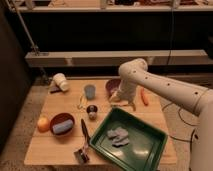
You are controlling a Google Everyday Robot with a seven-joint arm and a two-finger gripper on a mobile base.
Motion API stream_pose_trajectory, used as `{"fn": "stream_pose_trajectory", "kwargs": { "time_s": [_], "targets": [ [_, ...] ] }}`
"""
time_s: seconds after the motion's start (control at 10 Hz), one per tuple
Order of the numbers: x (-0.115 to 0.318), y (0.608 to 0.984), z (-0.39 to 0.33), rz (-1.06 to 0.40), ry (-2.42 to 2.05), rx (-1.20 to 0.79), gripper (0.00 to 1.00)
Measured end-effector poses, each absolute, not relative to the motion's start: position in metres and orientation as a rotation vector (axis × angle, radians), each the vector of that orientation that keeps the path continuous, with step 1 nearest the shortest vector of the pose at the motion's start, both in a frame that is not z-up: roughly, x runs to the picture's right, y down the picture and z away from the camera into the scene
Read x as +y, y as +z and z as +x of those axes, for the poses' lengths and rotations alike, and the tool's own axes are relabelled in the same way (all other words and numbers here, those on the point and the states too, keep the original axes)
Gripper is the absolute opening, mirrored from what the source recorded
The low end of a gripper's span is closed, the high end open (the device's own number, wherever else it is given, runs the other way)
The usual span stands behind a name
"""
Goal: Place fork in purple bowl
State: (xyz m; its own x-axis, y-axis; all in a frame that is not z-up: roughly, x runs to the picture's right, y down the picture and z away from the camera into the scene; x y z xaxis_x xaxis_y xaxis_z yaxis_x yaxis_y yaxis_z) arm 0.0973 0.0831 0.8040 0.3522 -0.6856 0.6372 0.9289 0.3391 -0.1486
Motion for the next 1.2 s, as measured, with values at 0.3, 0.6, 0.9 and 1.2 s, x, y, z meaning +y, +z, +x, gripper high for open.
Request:
{"fn": "stream_pose_trajectory", "kwargs": {
  "time_s": [0.3,0.6,0.9,1.2],
  "targets": [
    [0.069,0.835,0.099,-0.539,-1.128,-0.522,0.80],
    [0.060,0.847,0.108,-0.539,-1.118,-0.530,0.80],
    [0.062,0.846,0.107,-0.545,-1.123,-0.533,0.80],
    [0.081,0.849,0.103,-0.542,-1.136,-0.520,0.80]
  ]
}}
